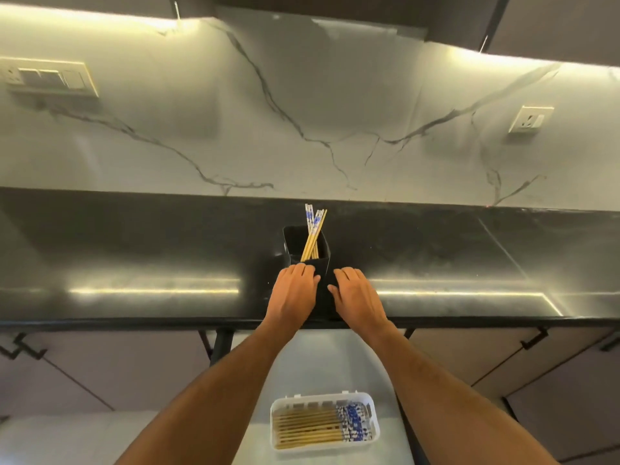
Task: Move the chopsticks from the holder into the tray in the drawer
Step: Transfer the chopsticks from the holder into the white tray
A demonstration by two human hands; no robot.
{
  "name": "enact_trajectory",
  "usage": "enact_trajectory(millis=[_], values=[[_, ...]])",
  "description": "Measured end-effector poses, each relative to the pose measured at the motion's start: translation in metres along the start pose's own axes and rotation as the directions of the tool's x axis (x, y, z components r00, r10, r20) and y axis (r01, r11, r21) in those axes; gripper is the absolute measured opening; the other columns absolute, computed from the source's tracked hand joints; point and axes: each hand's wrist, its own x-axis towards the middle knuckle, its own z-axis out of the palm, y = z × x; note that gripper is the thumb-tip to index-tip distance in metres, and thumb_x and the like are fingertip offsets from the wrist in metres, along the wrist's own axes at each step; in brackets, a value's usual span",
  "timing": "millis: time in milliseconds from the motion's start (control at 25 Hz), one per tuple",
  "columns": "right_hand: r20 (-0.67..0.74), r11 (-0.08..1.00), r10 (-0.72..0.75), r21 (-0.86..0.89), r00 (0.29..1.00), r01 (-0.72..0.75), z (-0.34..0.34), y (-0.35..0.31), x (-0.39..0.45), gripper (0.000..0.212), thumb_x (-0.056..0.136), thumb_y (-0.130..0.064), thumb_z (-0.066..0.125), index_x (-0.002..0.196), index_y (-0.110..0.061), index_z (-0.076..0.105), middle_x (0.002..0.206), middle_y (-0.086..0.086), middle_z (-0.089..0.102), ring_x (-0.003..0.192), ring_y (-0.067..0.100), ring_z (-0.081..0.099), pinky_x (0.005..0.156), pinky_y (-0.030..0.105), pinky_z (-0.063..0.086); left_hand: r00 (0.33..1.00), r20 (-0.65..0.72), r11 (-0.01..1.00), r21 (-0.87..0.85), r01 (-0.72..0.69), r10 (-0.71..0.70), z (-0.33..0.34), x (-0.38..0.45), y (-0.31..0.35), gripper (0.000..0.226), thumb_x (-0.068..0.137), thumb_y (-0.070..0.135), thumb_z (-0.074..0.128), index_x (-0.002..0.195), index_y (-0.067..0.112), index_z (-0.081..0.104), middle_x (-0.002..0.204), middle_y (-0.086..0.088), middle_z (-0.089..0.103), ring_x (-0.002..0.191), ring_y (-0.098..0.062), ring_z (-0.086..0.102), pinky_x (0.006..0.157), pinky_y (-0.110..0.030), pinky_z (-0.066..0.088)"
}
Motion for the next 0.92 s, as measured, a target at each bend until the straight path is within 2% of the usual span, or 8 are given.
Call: enact_trajectory(millis=[160, 280, 360, 520, 760, 840, 920], values=[[-0.024, 0.999, -0.032, 0.031, 0.999, 0.033, -0.013, 0.001, 0.054, 0.026, 0.101, -0.025, 0.059, 0.122, -0.011, 0.064, 0.117, 0.007, 0.067, 0.104, 0.019, 0.062, 0.090, 0.032, 0.055, 1.000, -0.001, 0.998, 0.063, 0.012, -0.012, -0.005, 0.058, 0.002, 0.030, 0.108, 0.033, 0.045, 0.127, 0.015, 0.060, 0.120, -0.003, 0.066, 0.104, -0.015, 0.062, 0.096, -0.031, 0.050], [-0.048, 0.998, -0.017, 0.054, 0.999, 0.020, -0.012, 0.006, 0.091, 0.024, 0.100, -0.024, 0.060, 0.119, -0.010, 0.064, 0.113, 0.007, 0.066, 0.100, 0.019, 0.060, 0.086, 0.032, 0.055, 0.999, -0.011, 0.995, 0.095, 0.032, -0.032, 0.001, 0.091, -0.004, 0.025, 0.108, 0.032, 0.046, 0.121, 0.016, 0.060, 0.116, -0.001, 0.066, 0.097, -0.012, 0.060, 0.084, -0.026, 0.048], [-0.051, 0.995, 0.036, 0.098, 0.998, -0.031, -0.005, 0.014, 0.117, 0.028, 0.100, -0.024, 0.061, 0.122, -0.008, 0.063, 0.116, 0.008, 0.066, 0.104, 0.021, 0.061, 0.090, 0.033, 0.054, 0.998, -0.011, 0.992, 0.104, 0.067, -0.066, 0.010, 0.110, -0.010, 0.023, 0.106, 0.032, 0.050, 0.117, 0.015, 0.061, 0.114, -0.003, 0.066, 0.094, -0.013, 0.060, 0.080, -0.027, 0.048], [0.008, 0.975, 0.139, 0.173, 0.990, -0.139, 0.024, 0.032, 0.166, 0.030, 0.101, -0.028, 0.061, 0.124, -0.008, 0.062, 0.119, 0.008, 0.066, 0.107, 0.023, 0.062, 0.094, 0.035, 0.051, 0.978, -0.011, 0.978, -0.016, 0.206, -0.206, 0.037, 0.142, -0.026, 0.023, 0.101, 0.030, 0.061, 0.113, 0.011, 0.063, 0.109, -0.007, 0.068, 0.091, -0.017, 0.064, 0.083, -0.032, 0.055], [0.024, 0.930, 0.224, 0.295, 0.974, -0.221, 0.064, 0.055, 0.210, 0.016, 0.100, -0.025, 0.060, 0.110, -0.013, 0.062, 0.106, 0.005, 0.067, 0.095, 0.020, 0.062, 0.087, 0.037, 0.055, 0.965, -0.028, 0.956, -0.146, 0.253, -0.259, 0.077, 0.173, -0.042, 0.021, 0.101, 0.028, 0.061, 0.104, 0.007, 0.065, 0.101, -0.008, 0.069, 0.084, -0.017, 0.063, 0.077, -0.028, 0.054], [0.026, 0.904, 0.258, 0.345, 0.966, -0.250, 0.073, 0.058, 0.220, 0.021, 0.099, -0.024, 0.063, 0.116, -0.011, 0.062, 0.107, 0.005, 0.068, 0.097, 0.021, 0.064, 0.088, 0.037, 0.054, 0.961, -0.022, 0.948, -0.173, 0.268, -0.275, 0.083, 0.179, -0.045, 0.017, 0.102, 0.023, 0.059, 0.105, 0.007, 0.065, 0.102, -0.009, 0.068, 0.085, -0.016, 0.062, 0.077, -0.029, 0.053], [0.047, 0.854, 0.299, 0.433, 0.953, -0.289, 0.077, 0.057, 0.226, 0.030, 0.097, -0.021, 0.067, 0.123, -0.008, 0.061, 0.100, 0.000, 0.068, 0.090, 0.015, 0.064, 0.087, 0.035, 0.055, 0.961, -0.020, 0.944, -0.193, 0.268, -0.277, 0.087, 0.183, -0.045, 0.014, 0.101, 0.017, 0.058, 0.107, 0.008, 0.066, 0.103, -0.009, 0.067, 0.086, -0.016, 0.062, 0.078, -0.030, 0.053]])
